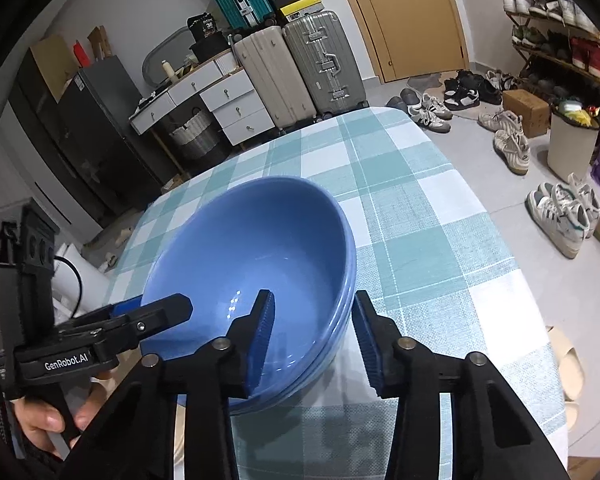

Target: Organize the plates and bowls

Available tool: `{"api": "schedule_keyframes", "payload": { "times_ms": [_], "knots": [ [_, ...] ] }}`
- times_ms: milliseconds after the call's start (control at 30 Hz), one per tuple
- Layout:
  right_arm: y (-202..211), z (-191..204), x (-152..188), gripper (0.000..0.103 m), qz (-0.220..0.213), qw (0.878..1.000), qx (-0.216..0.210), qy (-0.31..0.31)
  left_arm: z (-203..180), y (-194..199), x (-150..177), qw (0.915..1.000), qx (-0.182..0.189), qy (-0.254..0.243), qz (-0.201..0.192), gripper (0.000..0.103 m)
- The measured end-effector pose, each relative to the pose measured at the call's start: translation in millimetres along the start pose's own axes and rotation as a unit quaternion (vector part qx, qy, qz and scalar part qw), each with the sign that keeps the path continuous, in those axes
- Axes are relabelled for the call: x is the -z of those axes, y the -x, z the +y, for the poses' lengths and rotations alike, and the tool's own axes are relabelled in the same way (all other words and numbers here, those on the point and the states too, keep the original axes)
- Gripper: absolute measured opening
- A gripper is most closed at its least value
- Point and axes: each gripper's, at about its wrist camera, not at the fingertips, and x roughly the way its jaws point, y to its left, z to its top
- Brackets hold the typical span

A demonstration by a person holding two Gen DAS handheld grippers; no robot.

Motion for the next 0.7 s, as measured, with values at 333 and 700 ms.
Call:
{"api": "schedule_keyframes", "payload": {
  "times_ms": [333, 700],
  "knots": [
    [5.1, 2.0, 2.0, 0.038, -0.004, 1.000, 0.007, 0.009, -10.0, 6.1, 4.5, 0.9997, -0.017, -0.019, -0.005, 0.037],
    [34.2, 11.1, 2.3, 0.038, -0.027, 0.999, 0.012, 0.022, -23.5, 38.2, 10.6, 0.9988, -0.017, -0.036, -0.030, 0.037]
  ]
}}
